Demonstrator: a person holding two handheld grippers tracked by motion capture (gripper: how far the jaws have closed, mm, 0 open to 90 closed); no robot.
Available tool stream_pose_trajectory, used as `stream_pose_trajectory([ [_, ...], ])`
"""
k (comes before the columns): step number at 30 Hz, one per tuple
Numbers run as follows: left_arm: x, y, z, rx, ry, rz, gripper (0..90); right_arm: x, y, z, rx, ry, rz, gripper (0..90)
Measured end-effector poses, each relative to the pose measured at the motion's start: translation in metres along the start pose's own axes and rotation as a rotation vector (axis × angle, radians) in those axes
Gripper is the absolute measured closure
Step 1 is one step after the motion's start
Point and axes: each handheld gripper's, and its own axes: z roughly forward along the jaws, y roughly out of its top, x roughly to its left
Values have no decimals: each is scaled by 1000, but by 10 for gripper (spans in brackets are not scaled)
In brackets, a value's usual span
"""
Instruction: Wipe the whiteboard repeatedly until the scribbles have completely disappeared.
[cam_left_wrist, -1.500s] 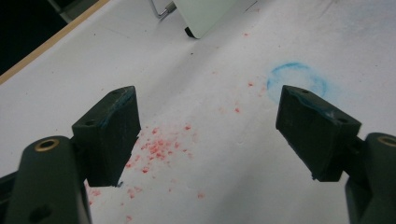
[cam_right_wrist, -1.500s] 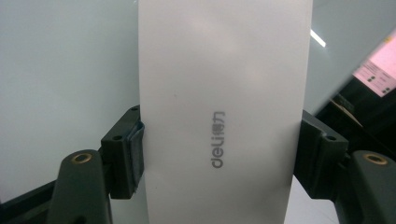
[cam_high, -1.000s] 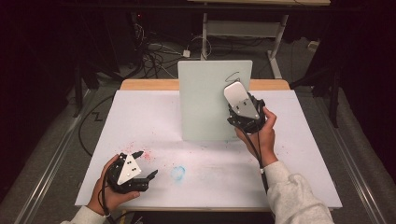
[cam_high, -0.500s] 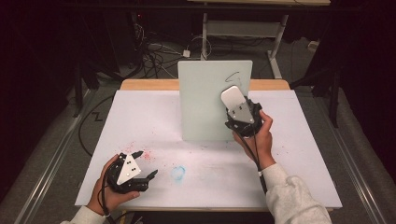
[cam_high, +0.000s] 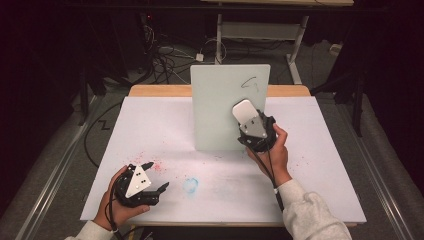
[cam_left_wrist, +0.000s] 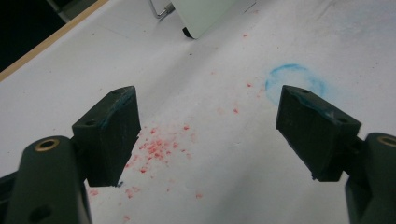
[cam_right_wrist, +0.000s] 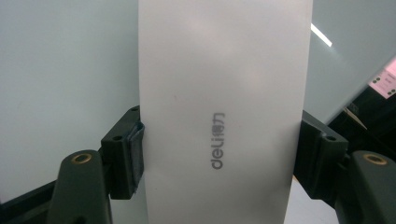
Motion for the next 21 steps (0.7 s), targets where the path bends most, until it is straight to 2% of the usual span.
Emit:
stream_pose_trajectory([
  [2,0,0,0,-2,-1,0,210,-12,9,0,-12,-19,30,310],
  [6,0,0,0,-5,-1,-1,210,-32,25,0,-29,-27,75,310],
  [12,0,0,0,-7,-3,-1,210,-52,47,-1,-53,-56,121,310],
  [17,0,0,0,-9,-5,0,210,-53,52,0,-52,-62,130,309],
  [21,0,0,0,-7,-6,2,210,-41,50,1,-38,-44,102,309],
])
